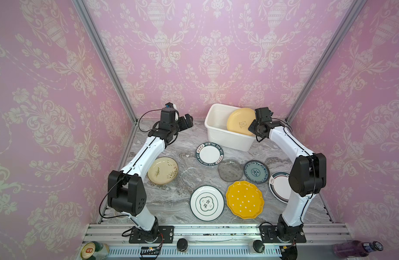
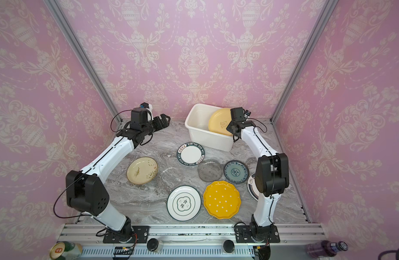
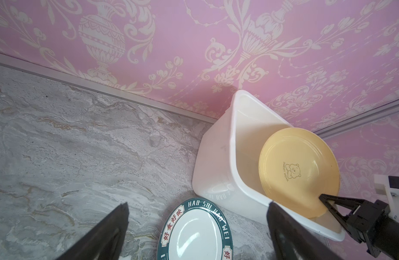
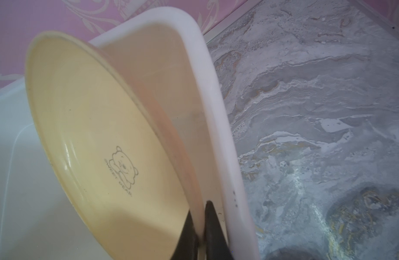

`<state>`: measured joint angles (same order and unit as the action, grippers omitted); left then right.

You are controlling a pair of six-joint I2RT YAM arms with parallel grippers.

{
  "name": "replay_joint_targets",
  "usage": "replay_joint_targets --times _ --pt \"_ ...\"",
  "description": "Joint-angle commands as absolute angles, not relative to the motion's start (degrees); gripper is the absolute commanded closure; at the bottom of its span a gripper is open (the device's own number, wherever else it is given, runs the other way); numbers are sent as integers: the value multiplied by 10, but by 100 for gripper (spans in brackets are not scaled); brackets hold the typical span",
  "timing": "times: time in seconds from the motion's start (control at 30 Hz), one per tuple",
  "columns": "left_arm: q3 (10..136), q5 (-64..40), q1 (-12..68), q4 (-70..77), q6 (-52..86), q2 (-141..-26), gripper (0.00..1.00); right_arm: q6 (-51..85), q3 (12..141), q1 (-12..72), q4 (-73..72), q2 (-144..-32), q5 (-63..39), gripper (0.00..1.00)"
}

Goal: Place the plates into the plastic bin on the countertop
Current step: Move the plastic bin to the top-right of the table, then place the plate in the plastic bin.

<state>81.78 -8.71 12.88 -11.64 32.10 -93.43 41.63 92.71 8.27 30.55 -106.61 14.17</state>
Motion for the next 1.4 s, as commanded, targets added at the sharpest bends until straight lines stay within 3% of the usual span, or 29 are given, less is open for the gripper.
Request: replay_joint_targets --times 0.0,0.47,0.8,1.37 --pt "801 -86 124 -112 305 -911 2 409 893 71 333 -1032 178 100" --pt "780 -79 122 -118 305 -899 2 379 848 56 371 -960 233 100" --pt "793 -78 124 -134 300 -904 3 279 1007 117 423 -1062 197 100" --pt "821 -100 124 -177 293 -916 2 258 1038 117 425 -1188 119 100"
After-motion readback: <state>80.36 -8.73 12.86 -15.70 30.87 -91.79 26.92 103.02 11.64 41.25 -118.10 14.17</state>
